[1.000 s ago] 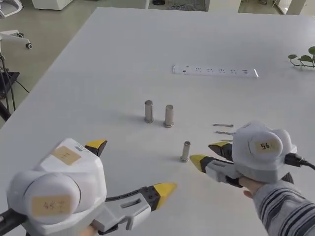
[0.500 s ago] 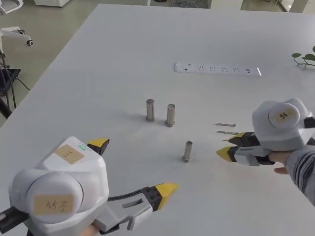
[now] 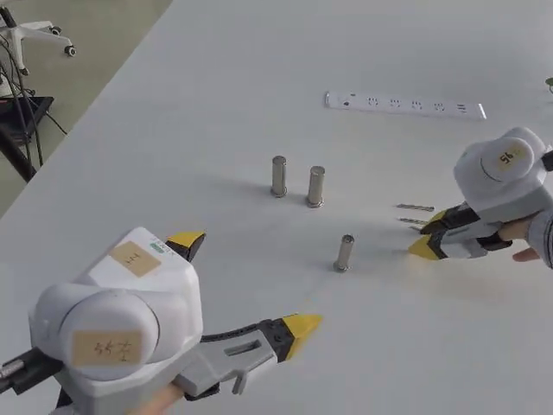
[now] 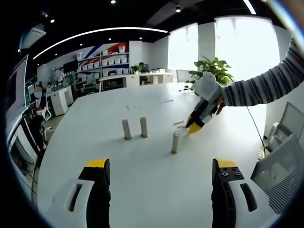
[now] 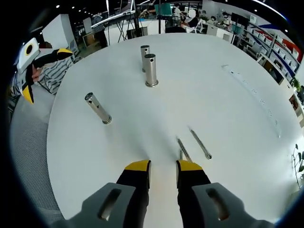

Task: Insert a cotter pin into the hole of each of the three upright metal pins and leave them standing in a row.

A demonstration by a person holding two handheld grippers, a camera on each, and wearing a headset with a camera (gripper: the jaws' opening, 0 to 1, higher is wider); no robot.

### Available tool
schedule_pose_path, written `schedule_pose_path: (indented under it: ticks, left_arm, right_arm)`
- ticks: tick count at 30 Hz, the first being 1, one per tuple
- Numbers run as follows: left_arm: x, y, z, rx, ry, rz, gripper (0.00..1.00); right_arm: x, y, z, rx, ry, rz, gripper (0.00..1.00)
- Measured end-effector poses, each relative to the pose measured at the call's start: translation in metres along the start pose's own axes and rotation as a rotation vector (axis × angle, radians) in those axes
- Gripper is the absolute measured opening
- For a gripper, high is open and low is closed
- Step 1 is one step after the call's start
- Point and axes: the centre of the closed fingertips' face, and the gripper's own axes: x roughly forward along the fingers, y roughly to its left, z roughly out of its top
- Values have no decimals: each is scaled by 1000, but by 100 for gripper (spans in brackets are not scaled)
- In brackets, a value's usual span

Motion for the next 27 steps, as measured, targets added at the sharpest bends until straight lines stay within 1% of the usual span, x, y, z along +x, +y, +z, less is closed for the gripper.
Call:
schedule_pose_path:
  ticks: [1, 5, 8, 12, 14, 15, 16, 20, 21, 23, 25, 27]
  left_arm:
    - [0, 0, -1, 0, 2, 1, 87]
    - [2, 1, -2, -2, 6, 4, 87]
    - [3, 2, -3, -1, 10, 6, 87]
    - [4, 2, -3, -4, 9, 8, 86]
    - [4, 3, -3, -4, 10, 7, 86]
    - [5, 3, -3, -5, 9, 7, 86]
    - [5, 3, -3, -6, 9, 6, 86]
    - [5, 4, -3, -4, 9, 7, 86]
    - [5, 5, -3, -6, 9, 9, 86]
    - [5, 6, -4, -7, 10, 12, 86]
    - [5, 7, -4, -9, 12, 15, 86]
    - [5, 8, -5, -9, 13, 17, 85]
  right_arm:
    - [0, -2, 0, -11, 5, -5, 16]
    - [-2, -4, 3, -30, 1, 12, 15]
    - [-4, -9, 4, -42, 2, 8, 15]
    - [-5, -15, 3, -22, 0, 9, 14]
    - [-6, -16, 3, 3, -9, 19, 13]
    - [-5, -17, 3, 4, -7, 20, 13]
    - [-5, -19, 1, 2, 1, 12, 13]
    - [-2, -22, -5, 16, 27, 14, 11]
    - [-3, -23, -5, 1, 27, 13, 10]
    - [-6, -24, -6, 10, 36, 10, 7]
    - [-7, -24, -8, -6, 51, 7, 6]
    - [-9, -26, -9, -41, 65, 4, 6]
